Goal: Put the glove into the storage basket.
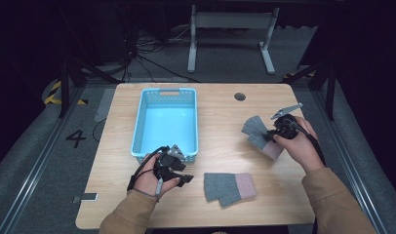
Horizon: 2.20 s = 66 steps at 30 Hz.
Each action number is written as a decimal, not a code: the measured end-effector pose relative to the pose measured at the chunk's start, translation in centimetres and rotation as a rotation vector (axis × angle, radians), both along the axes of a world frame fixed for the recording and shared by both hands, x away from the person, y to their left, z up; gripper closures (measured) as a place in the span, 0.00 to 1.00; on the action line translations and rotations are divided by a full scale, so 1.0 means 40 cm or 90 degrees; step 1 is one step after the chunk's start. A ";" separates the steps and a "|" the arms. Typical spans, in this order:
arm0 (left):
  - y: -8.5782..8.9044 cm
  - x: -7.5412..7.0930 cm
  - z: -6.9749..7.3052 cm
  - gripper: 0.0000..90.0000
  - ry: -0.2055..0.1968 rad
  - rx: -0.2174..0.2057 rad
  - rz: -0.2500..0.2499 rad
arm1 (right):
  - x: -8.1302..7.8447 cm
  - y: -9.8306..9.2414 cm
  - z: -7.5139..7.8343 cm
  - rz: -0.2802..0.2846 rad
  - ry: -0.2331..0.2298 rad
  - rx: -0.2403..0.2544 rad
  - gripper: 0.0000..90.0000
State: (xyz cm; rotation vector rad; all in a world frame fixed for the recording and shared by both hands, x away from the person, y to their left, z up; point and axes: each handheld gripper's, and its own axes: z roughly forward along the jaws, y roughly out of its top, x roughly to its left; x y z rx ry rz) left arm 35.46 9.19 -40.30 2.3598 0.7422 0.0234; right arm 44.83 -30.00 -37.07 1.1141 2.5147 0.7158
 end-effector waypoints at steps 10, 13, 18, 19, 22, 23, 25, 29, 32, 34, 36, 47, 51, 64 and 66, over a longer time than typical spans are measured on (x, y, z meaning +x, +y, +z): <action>0.002 -0.001 0.002 0.56 -0.002 -0.001 0.000 | -0.071 0.038 0.043 0.090 -0.014 0.020 0.86; 0.002 -0.002 0.002 0.56 -0.002 -0.002 0.001 | -0.087 0.048 0.049 0.110 -0.016 0.025 0.86; 0.003 -0.004 0.001 0.56 0.000 0.000 0.003 | -0.124 0.072 0.056 0.156 -0.014 0.047 0.86; 0.003 -0.004 0.001 0.56 0.001 0.000 0.003 | -0.130 0.075 0.056 0.162 -0.015 0.049 0.86; 0.003 -0.005 0.000 0.56 0.001 0.001 0.004 | -0.148 0.081 0.055 0.182 -0.019 0.062 0.86; 0.003 -0.005 -0.001 0.56 0.001 0.000 0.005 | -0.153 0.083 0.054 0.186 -0.020 0.065 0.86; 0.004 -0.005 -0.002 0.56 0.001 0.001 0.003 | -0.166 0.085 0.054 0.201 -0.024 0.080 0.86; 0.005 -0.004 -0.003 0.56 0.002 0.004 0.004 | -0.192 0.093 0.044 0.218 -0.028 0.106 0.86; 0.003 -0.006 -0.004 0.56 0.003 0.003 0.005 | -0.204 0.106 0.029 0.233 -0.023 0.107 0.86; 0.001 -0.006 -0.004 0.56 0.003 0.003 0.003 | -0.205 0.115 0.022 0.241 -0.016 0.105 0.86; 0.001 -0.006 -0.005 0.56 0.003 0.003 0.003 | -0.207 0.120 0.020 0.248 -0.015 0.102 0.86; -0.002 -0.006 -0.007 0.56 0.004 0.004 -0.001 | -0.224 0.156 -0.014 0.308 0.006 0.090 0.85; 0.002 -0.013 -0.007 0.56 0.005 0.006 0.001 | -0.229 0.173 -0.027 0.334 0.014 0.083 0.85; 0.016 -0.023 -0.009 0.56 0.006 0.006 0.011 | -0.235 0.220 -0.060 0.389 0.042 0.047 0.85; 0.013 -0.023 -0.009 0.56 0.004 0.007 0.009 | -0.237 0.223 -0.064 0.396 0.044 0.038 0.85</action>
